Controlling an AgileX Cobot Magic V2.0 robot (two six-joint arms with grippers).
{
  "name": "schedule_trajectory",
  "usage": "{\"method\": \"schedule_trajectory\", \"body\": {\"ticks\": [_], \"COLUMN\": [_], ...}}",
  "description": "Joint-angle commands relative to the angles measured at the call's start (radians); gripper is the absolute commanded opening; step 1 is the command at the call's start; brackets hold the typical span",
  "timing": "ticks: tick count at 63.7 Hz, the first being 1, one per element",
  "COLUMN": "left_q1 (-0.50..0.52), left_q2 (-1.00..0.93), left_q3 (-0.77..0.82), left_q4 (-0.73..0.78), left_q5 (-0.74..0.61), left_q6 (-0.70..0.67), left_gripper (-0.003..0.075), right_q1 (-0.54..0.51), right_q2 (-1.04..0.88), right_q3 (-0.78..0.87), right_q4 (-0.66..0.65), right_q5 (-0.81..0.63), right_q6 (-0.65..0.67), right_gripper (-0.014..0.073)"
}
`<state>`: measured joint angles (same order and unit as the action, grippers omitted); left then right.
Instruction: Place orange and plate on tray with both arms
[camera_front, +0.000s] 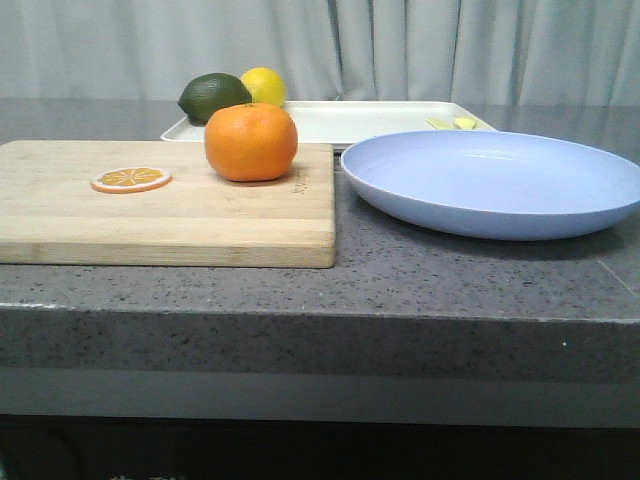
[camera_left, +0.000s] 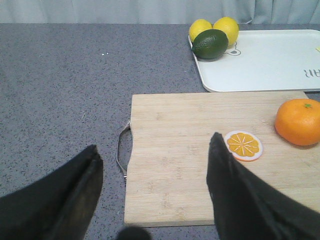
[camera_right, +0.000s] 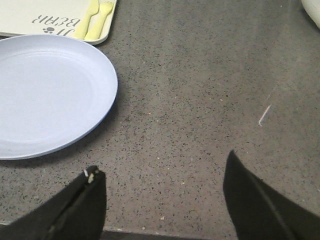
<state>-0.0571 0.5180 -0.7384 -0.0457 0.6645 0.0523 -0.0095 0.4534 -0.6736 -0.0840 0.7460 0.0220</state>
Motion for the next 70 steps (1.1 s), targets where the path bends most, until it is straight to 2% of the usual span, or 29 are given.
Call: {"method": "schedule_trajectory", "body": {"ticks": [1,12,34,47,57,70], "left_q1": [0.001,-0.041,-0.29,-0.404,-0.481,-0.528], "left_q2": [0.013,0.021,0.186,0.363,0.541,0.77], "left_q3": [-0.031,-0.031,-0.095,-0.18,-0.275,-0.406], "left_q4": [-0.011,-0.013,-0.005,0.015,0.061,0.071], "left_q5": [-0.069,-0.072,-0.093,-0.138,-0.138,-0.136], "left_q6": [0.0,0.0,0.042,0.054,0.054,0.054], "left_gripper": [0.0483,0.0483,0.0491,0.0592,0.0606,0.061], "right_q1": [-0.005,-0.005,-0.005,-0.005,-0.005,-0.005], "right_q2": [0.016,0.016,0.016,0.016,0.016,0.016], "right_q3": [-0.027,-0.027,-0.027,-0.027,-0.027,-0.027], "right_q4": [-0.02,-0.02,-0.02,-0.02,-0.02,-0.02], "right_q5": [-0.059,-0.054,-0.055,-0.055,-0.055,-0.055], "right_q6": [-0.008,-0.008,-0.008,-0.008,-0.008,-0.008], "right_gripper": [0.0531,0.0531,0.0531,0.0531,0.0531,0.0531]}}
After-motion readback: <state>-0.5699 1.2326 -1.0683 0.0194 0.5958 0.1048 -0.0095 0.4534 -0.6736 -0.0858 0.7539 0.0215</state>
